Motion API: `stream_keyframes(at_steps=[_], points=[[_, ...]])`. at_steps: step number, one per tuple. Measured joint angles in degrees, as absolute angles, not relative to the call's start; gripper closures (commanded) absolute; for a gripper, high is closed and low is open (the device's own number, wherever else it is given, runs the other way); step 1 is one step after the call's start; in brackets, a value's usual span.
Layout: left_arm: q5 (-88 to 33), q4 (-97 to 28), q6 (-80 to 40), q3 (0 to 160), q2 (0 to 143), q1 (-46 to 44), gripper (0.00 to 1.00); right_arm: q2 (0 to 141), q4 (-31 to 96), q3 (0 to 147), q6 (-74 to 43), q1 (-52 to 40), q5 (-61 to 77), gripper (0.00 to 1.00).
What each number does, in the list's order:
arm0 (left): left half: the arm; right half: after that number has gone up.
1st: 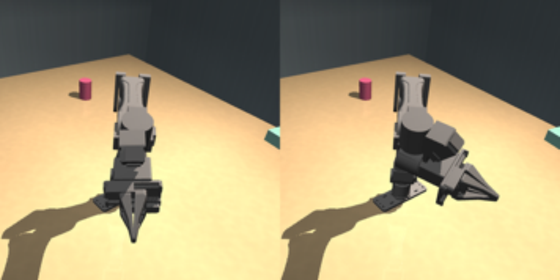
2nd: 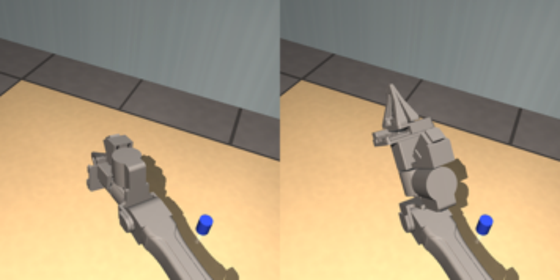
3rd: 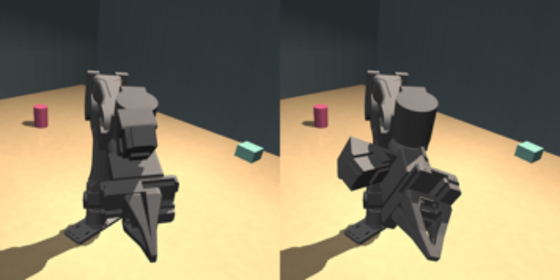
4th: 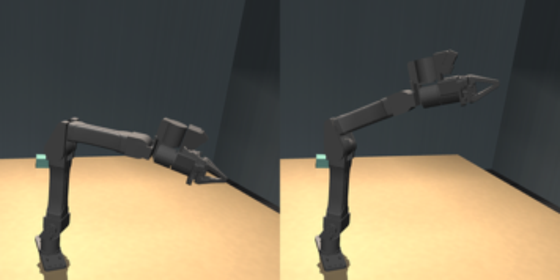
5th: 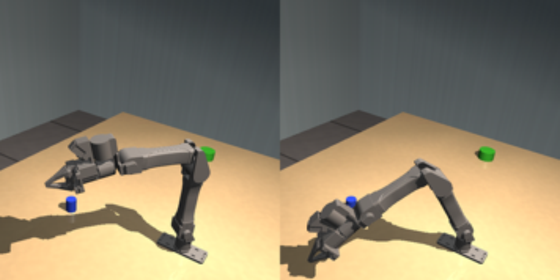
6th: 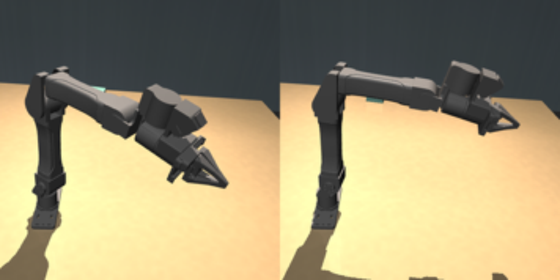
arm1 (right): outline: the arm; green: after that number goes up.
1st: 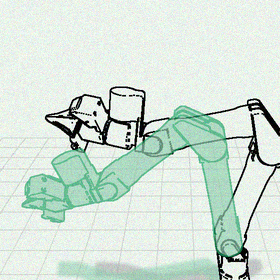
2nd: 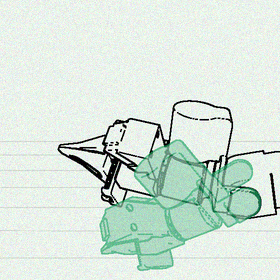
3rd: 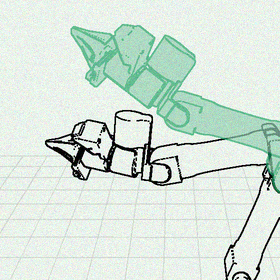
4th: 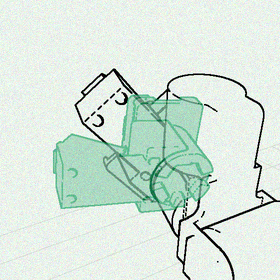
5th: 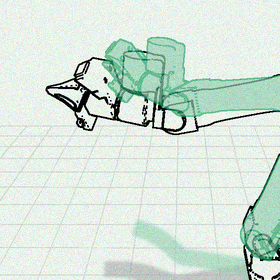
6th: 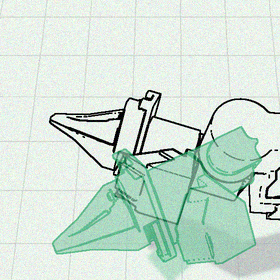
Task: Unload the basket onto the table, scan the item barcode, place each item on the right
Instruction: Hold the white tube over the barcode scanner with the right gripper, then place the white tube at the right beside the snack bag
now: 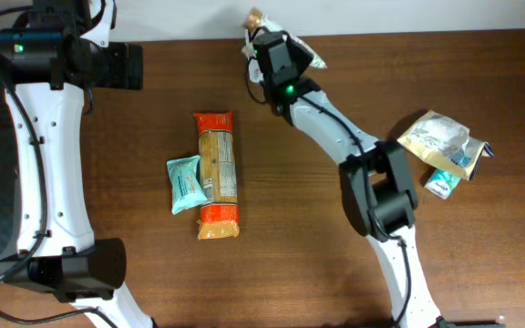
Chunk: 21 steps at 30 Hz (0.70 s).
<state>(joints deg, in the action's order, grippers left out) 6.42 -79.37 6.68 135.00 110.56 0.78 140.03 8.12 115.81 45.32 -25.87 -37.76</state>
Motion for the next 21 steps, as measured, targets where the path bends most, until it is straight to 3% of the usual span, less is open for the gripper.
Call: stream_keyframes(at_steps=[4,16,19,21], points=[[6.4,-79.3,6.7,135.0,110.6,0.8,0.01,142.7,6.3,115.8,51.0,-25.9,-39.1,0.96],[6.4,-79.3,6.7,135.0,110.6,0.8,0.01,142.6,7.1,115.8,49.3,-27.0,-40.8,0.96],[6.4,-79.3,6.7,135.0,110.6,0.8,0.01,136.7,22.0,115.8,41.6,-28.6,-35.8,0.96],[6.4,-79.4,6.7,135.0,110.6,0.8,0.01,127.4,37.2,115.9,30.5,-28.6,-26.7,0.96]])
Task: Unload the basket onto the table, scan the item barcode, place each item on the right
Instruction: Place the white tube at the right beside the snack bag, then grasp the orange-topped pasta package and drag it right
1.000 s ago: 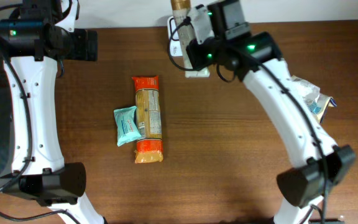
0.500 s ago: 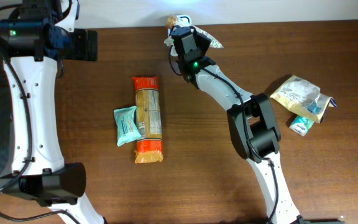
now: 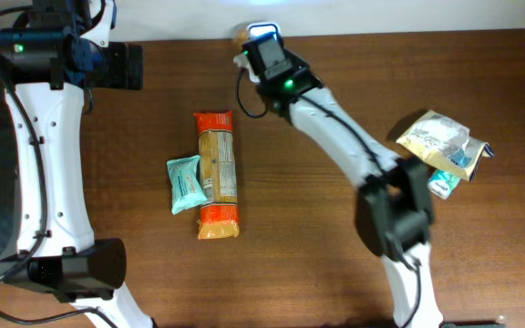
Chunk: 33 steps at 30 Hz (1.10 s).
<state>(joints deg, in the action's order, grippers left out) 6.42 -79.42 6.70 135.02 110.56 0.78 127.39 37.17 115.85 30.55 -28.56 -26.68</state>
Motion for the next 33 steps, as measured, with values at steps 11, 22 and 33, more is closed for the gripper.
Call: stream_keyframes(at_steps=[11,22,33], points=[[6.5,-79.4,6.7,135.0,110.6,0.8,0.01,108.1,68.5,90.7,-3.0,-4.1,-4.8,0.96],[6.5,-79.3,6.7,135.0,110.6,0.8,0.01,107.6,73.0,97.1,-3.0,3.9,12.1,0.49],[6.5,-79.4,6.7,135.0,110.6,0.8,0.01,124.4,38.5,97.8,-16.0,-30.5,28.6,0.44]])
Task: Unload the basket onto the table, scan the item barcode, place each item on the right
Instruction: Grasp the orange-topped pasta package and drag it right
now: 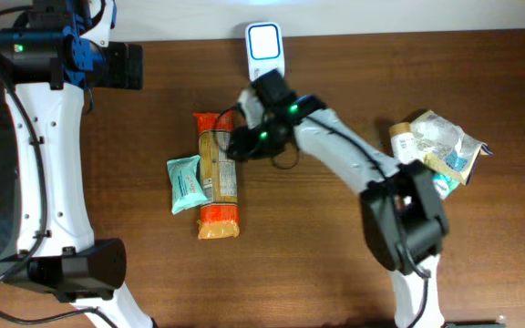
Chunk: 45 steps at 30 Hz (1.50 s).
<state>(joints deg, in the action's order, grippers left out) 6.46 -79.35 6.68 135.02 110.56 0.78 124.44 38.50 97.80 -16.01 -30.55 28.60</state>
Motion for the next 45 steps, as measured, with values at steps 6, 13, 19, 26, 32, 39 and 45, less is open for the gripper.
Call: stream_keyframes(at_steps=[6,13,19,26,32,39,45], points=[[6.5,-79.3,6.7,135.0,110.6,0.8,0.01,131.6,31.6,97.7,-19.9,-32.1,28.3,0.52],[6.5,-79.3,6.7,135.0,110.6,0.8,0.01,131.8,31.2,98.3,-23.7,-32.5,29.6,0.96],[6.5,-79.3,6.7,135.0,110.6,0.8,0.01,129.8,50.5,101.0,-12.8,-31.0,29.8,0.96],[6.5,-79.3,6.7,135.0,110.6,0.8,0.01,126.5,74.0,106.6,-10.5,-30.0,-6.1,0.96],[6.5,-79.3,6.7,135.0,110.6,0.8,0.01,126.5,73.5,106.6,-19.9,-34.8,-22.4,0.69],[6.5,-79.3,6.7,135.0,110.6,0.8,0.01,128.7,68.7,106.9,-14.6,-42.1,-15.0,0.06],[6.5,-79.3,6.7,135.0,110.6,0.8,0.01,127.7,72.1,109.3,3.3,-22.0,7.7,0.08]])
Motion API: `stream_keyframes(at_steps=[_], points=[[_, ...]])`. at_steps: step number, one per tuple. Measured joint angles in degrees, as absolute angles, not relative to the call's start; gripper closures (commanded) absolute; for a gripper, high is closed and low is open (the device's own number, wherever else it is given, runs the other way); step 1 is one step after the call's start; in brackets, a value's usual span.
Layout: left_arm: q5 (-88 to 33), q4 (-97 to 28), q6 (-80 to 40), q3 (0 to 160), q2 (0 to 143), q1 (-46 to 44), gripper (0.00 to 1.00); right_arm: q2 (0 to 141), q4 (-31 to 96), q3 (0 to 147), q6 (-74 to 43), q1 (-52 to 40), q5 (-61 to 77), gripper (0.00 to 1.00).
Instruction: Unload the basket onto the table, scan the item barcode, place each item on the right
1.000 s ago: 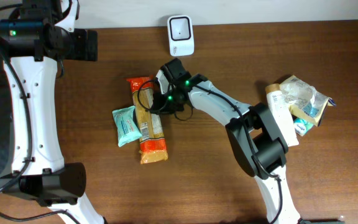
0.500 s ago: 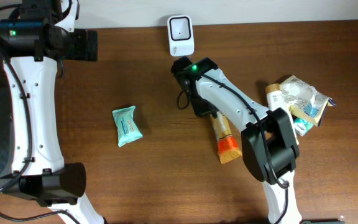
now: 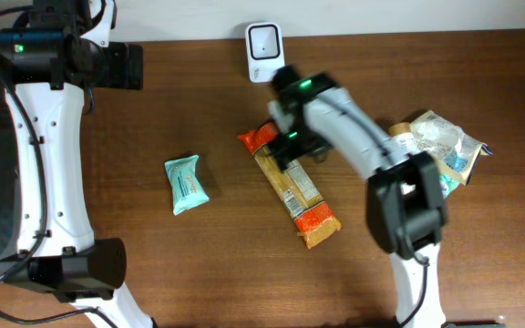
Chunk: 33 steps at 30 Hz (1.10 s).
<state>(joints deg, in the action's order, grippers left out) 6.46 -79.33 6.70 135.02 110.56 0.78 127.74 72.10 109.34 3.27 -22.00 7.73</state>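
Note:
A long pasta packet [image 3: 292, 189] with orange ends lies slanted on the brown table [image 3: 153, 264], right of the middle. My right gripper [image 3: 285, 146] is shut on its upper left end, near the orange tip. The white barcode scanner [image 3: 262, 41] stands at the back edge, just above and left of the gripper. My left gripper [image 3: 124, 66] hangs at the far left back, away from all items; its jaws are not readable from above.
A small teal snack packet [image 3: 186, 183] lies alone left of the middle. A pile of packets [image 3: 440, 146] sits at the right edge, with a tan packet [image 3: 402, 138] at its left side. The left arm's white links run down the left side.
The right gripper was over the top of the pasta packet beside the teal packet. Now it holds that packet, which has moved right and turned slanted, below the scanner. The teal packet lies alone.
The right gripper first held a small brown packet at the back edge, then stood over the lit scanner. Later it was down at the pasta packet, and a tan packet showed at the right pile. Now the pasta packet sits near the scanner. The left arm stayed still.

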Motion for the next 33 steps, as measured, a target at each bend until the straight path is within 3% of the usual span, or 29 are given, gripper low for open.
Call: stream_keyframes(at_steps=[3,6,12,13,14,15,16,23,26,31,33], points=[[6.5,-79.3,6.7,135.0,110.6,0.8,0.01,127.6,77.3,109.3,16.6,-10.7,24.3,0.09],[6.5,-79.3,6.7,135.0,110.6,0.8,0.01,127.7,75.0,101.8,25.5,-6.9,34.3,0.11],[6.5,-79.4,6.7,135.0,110.6,0.8,0.01,127.3,58.1,86.1,26.5,-8.1,48.0,0.36],[6.5,-79.3,6.7,135.0,110.6,0.8,0.01,126.9,54.7,84.4,24.7,-9.0,49.3,0.62],[6.5,-79.3,6.7,135.0,110.6,0.8,0.01,126.6,51.3,82.9,21.4,-11.2,51.0,0.76],[6.5,-79.3,6.7,135.0,110.6,0.8,0.01,126.6,48.3,82.1,19.6,-12.7,50.1,0.9],[6.5,-79.3,6.7,135.0,110.6,0.8,0.01,126.7,47.4,81.6,17.8,-14.0,50.1,0.94],[6.4,-79.3,6.7,135.0,110.6,0.8,0.01,126.7,49.5,82.4,15.1,-15.4,53.2,0.96],[6.4,-79.4,6.7,135.0,110.6,0.8,0.01,124.0,57.5,87.4,10.2,-16.2,40.6,0.96],[6.4,-79.3,6.7,135.0,110.6,0.8,0.01,117.2,71.7,91.0,-18.0,-23.7,-16.8,0.96],[6.4,-79.3,6.7,135.0,110.6,0.8,0.01,120.4,72.7,91.0,-22.2,-24.8,-25.3,0.96]])
